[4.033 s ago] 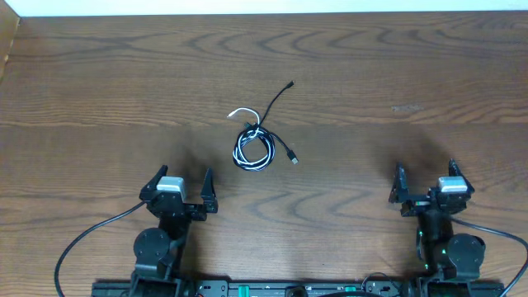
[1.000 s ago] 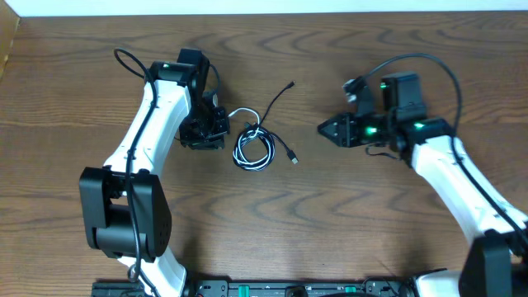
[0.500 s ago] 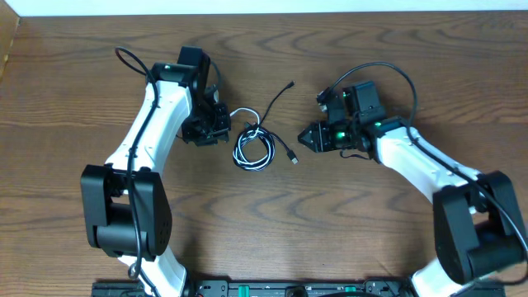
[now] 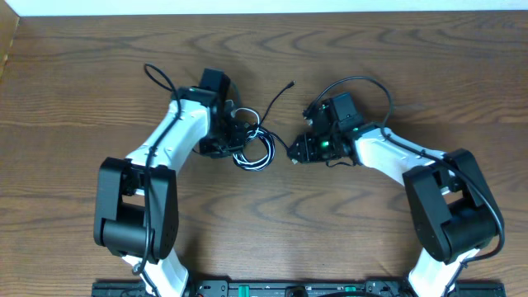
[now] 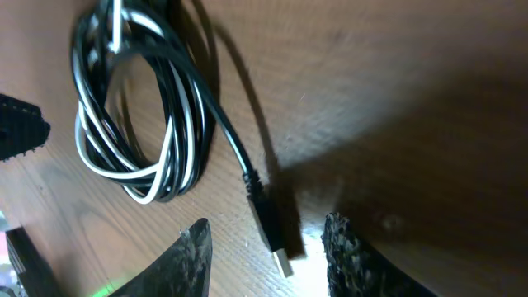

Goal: Untangle cables

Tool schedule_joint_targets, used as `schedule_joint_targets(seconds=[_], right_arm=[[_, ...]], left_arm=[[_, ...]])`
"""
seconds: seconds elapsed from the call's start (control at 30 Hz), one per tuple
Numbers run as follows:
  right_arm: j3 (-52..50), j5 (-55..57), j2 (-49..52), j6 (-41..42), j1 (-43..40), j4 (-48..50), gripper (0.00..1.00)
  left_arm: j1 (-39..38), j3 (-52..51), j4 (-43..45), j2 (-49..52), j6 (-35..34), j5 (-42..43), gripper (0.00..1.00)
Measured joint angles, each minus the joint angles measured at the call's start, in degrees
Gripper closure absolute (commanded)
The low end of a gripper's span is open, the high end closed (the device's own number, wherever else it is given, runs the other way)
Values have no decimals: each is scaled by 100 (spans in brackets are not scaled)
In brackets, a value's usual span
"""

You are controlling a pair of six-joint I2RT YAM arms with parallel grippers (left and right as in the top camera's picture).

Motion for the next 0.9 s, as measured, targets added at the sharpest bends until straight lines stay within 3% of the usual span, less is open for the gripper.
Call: schedule_joint_targets(seconds=[0.33,0.53,0.63,0.9], right_arm=[[0,236,2,153,284,20,73],[0,313,2,208,293,17,87],[0,334,2,201,293,17,99],[0,334,2,234,293,15,99]], left_arm=[[-214,-514,564,4,-114,-11,64],[-212,-623,656,4,-120,-131,64],[-210,-671,734,4,-125,-179,63],[-210,-682,811,4,-111,-181,69]])
